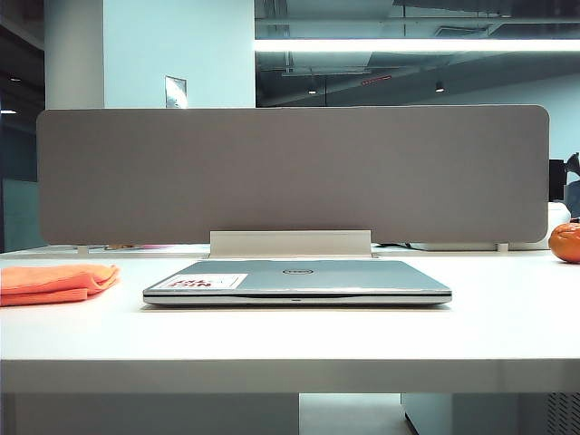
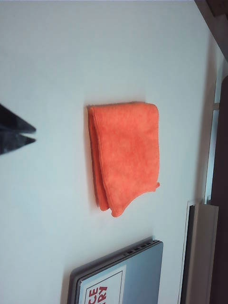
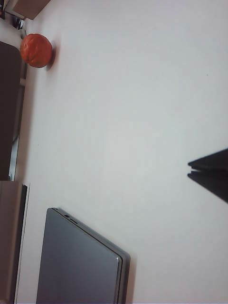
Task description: Pick up the orange rag and put it over the laptop.
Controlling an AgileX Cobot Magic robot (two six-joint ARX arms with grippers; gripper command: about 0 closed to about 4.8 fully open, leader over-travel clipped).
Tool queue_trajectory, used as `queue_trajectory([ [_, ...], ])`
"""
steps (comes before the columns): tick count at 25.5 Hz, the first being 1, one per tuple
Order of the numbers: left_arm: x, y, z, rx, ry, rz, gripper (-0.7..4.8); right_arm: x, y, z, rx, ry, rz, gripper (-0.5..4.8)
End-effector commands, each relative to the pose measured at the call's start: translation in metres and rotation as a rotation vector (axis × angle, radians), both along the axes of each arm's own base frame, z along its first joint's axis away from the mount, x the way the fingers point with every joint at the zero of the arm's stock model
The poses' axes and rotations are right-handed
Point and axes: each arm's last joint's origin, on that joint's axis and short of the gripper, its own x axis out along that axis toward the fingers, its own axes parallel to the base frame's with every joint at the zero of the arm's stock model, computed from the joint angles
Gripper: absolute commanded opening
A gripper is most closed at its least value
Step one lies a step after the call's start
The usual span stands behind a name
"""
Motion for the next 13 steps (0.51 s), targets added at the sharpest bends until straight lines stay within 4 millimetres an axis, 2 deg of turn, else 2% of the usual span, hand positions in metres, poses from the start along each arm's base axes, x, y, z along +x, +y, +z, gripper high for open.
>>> queue_trajectory([
  [1,0.0001,0.0000,-0.0019,-0.002,0.009,-0.005,-0.06,0.0003,0.0001,0.0001,-0.002,-0.009,0.003,-0.05],
  [5,0.0001,0.0000,-0.0019,-0.002,0.009,-0.005,-0.06,0.0003,0.0001,0.0002,-0.009,-0.010,0.002,-0.05],
  [9,0.0001,0.0000,-0.0019,-0.002,0.009,-0.005,-0.06,0.0003,-0.0030,0.0013,-0.054,-0.020,-0.097,-0.05],
  [13,0.0001,0.0000,-0.0019,-0.002,0.009,-0.005,-0.06,0.0003,-0.0032,0.0014,-0.055,-0.021,-0.105,-0.05],
])
